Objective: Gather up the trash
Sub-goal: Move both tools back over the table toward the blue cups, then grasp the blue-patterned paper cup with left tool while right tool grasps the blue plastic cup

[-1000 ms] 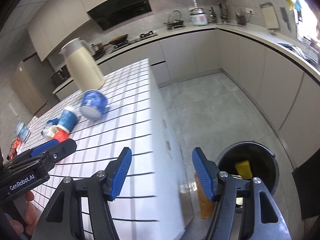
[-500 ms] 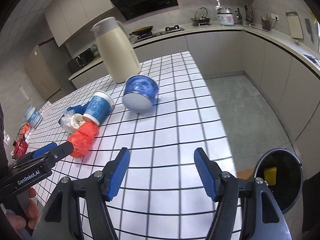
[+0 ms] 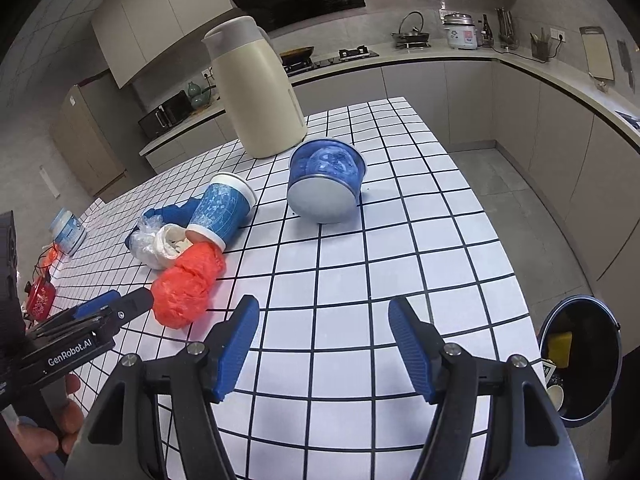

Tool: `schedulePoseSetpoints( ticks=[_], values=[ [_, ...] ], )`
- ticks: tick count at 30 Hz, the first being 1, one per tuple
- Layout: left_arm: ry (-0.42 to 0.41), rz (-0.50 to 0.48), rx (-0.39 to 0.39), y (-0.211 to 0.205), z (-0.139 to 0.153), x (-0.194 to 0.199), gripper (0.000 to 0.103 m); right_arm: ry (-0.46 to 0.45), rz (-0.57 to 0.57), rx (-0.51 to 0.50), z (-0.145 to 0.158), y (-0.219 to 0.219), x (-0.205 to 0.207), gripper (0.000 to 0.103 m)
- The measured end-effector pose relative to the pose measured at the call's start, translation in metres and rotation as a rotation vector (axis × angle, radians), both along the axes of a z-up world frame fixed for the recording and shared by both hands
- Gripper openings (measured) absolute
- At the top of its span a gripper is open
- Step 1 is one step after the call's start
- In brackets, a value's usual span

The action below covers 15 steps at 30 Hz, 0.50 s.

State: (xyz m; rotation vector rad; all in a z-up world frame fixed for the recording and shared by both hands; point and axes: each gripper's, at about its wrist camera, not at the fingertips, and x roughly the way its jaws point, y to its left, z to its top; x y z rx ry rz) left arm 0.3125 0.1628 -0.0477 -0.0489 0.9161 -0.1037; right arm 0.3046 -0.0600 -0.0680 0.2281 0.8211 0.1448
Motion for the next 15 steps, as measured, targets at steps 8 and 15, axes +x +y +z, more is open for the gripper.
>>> schedulePoseSetpoints(
  ticks=[8,15],
  values=[
    [-0.016,-0.055,0.004,0.006,0.006,0.022,0.069,-0.008,-0.039,-0.014,0.002,0.013,0.008,0.07],
    [-0.027,-0.077,0.004,-0.008,0.01,0.049,0.069,-0.007,-0.06,-0.03,0.008,0.008,0.029,0.076]
  ],
)
